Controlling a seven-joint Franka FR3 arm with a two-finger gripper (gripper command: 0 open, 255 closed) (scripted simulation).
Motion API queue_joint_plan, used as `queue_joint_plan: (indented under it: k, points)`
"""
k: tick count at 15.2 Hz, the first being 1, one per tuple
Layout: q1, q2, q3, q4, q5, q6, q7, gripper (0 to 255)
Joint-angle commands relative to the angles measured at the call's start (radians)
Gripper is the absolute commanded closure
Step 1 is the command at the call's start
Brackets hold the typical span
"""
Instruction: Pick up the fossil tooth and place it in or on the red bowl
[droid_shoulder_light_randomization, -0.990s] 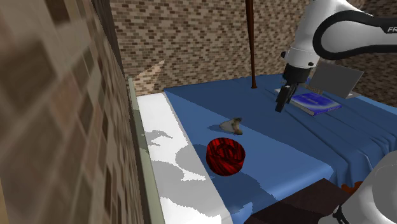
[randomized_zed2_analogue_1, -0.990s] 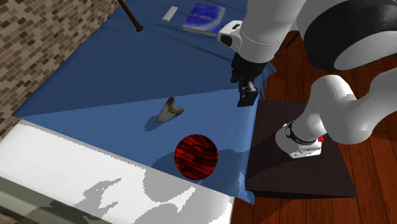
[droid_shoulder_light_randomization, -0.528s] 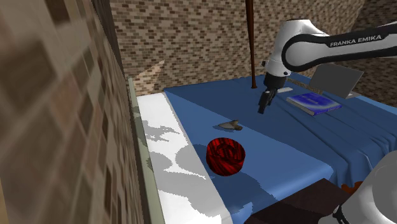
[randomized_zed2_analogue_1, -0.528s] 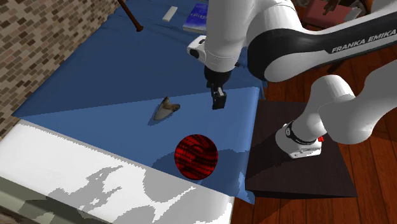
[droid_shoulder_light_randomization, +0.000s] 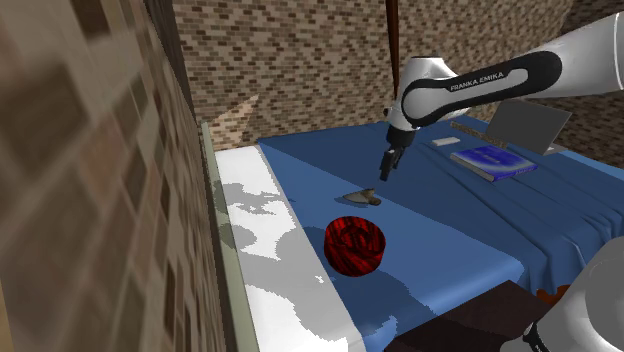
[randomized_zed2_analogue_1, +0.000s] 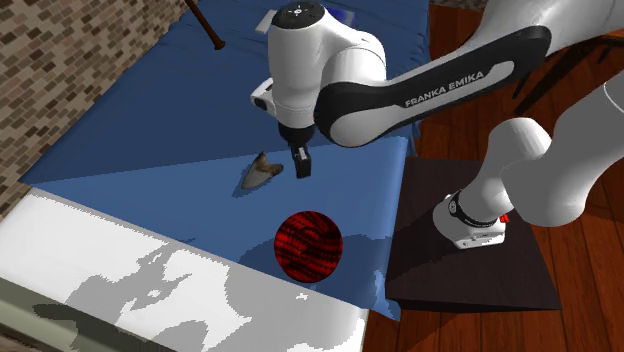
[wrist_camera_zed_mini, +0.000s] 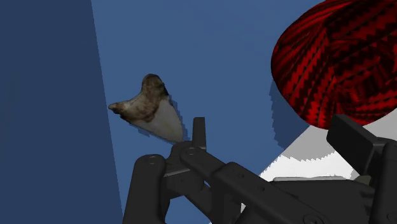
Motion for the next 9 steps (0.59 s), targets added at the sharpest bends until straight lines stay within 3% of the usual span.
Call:
queue_joint_plan:
  k: [1, 9]
  points:
    - [0.002, 0.081, -0.004, 0.052, 0.012, 0.032, -0.03, 0]
    - [-0.01, 0.392, 0.0, 0.304, 0.067, 0.101, -0.145, 0]
